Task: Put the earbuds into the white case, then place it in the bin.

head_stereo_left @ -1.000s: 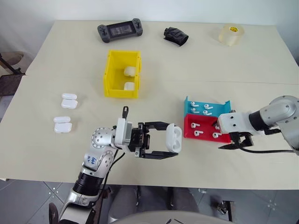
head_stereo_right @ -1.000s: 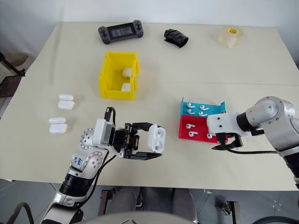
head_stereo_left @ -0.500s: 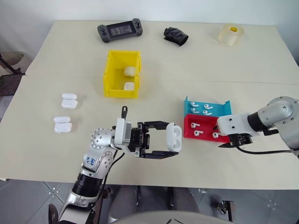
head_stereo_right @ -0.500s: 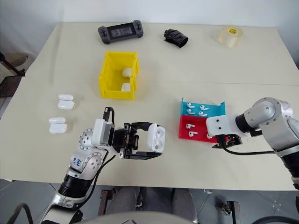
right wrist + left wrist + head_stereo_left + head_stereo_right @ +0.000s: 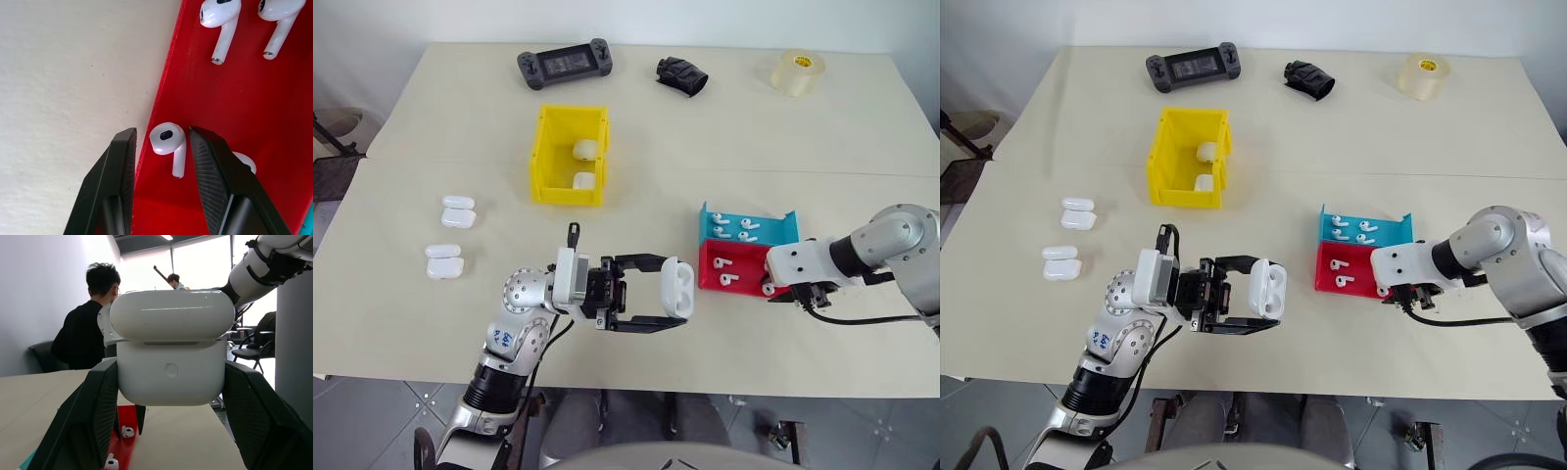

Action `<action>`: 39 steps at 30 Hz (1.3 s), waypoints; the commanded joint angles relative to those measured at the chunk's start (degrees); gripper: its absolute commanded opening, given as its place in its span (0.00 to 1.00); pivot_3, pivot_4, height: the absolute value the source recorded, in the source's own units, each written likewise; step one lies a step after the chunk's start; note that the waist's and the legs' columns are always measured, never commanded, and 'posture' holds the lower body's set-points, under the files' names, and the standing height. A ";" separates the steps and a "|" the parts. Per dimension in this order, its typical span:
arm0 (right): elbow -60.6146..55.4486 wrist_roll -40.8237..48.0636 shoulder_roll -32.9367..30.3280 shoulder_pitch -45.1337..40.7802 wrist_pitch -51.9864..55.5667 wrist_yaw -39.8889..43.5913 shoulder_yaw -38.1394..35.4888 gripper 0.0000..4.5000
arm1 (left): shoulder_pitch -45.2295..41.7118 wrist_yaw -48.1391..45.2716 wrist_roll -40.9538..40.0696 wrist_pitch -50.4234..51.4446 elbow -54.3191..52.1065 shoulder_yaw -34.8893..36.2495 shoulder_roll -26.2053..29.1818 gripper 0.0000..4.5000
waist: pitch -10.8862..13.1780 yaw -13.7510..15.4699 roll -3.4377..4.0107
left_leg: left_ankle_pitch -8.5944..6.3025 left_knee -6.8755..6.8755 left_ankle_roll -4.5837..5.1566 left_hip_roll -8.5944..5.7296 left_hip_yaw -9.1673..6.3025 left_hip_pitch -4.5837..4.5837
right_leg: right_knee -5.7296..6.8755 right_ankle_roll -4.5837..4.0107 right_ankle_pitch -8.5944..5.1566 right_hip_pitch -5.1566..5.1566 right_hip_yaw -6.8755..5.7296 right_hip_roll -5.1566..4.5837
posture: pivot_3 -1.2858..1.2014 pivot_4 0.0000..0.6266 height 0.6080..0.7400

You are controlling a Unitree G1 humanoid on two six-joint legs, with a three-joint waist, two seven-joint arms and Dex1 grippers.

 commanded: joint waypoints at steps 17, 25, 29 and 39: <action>2.44 -1.68 1.55 -0.73 -7.43 0.85 0.26 0.35 | -0.09 1.17 -0.92 0.38 -3.04 0.57 0.52 0.62 | 0.00 -0.05 0.00 | 0.00 0.00 -0.02 0.06 0.00 0.02 | 0.00 0.00 0.00 0.02 -0.03 0.04 | 0.52 0.24 1.00; 2.36 -1.90 2.41 -0.17 -7.46 -0.01 -0.08 0.10 | -0.06 1.15 -0.77 0.29 -3.03 0.72 0.87 0.62 | 0.00 -0.11 -0.01 | 0.01 0.03 -0.04 0.08 0.00 0.06 | 0.00 0.00 0.00 0.07 -0.05 0.06 | 0.52 0.24 1.00; 1.26 0.07 2.71 0.32 -6.97 -0.60 -1.67 0.10 | 0.12 0.92 -0.94 0.37 -3.09 0.76 1.20 0.62 | 0.00 -0.11 0.00 | 0.01 0.03 -0.05 0.10 0.00 0.07 | 0.01 0.00 0.00 0.07 -0.05 0.06 | 0.52 0.24 1.00; -13.81 28.44 7.48 12.17 12.80 -6.68 -22.90 0.10 | -0.36 -2.51 -2.98 1.13 -0.53 1.80 2.57 0.62 | 0.02 0.29 0.00 | 0.00 0.00 -0.06 0.05 -0.20 -0.03 | -0.05 0.00 0.01 0.08 -0.24 -0.03 | 0.52 0.24 1.00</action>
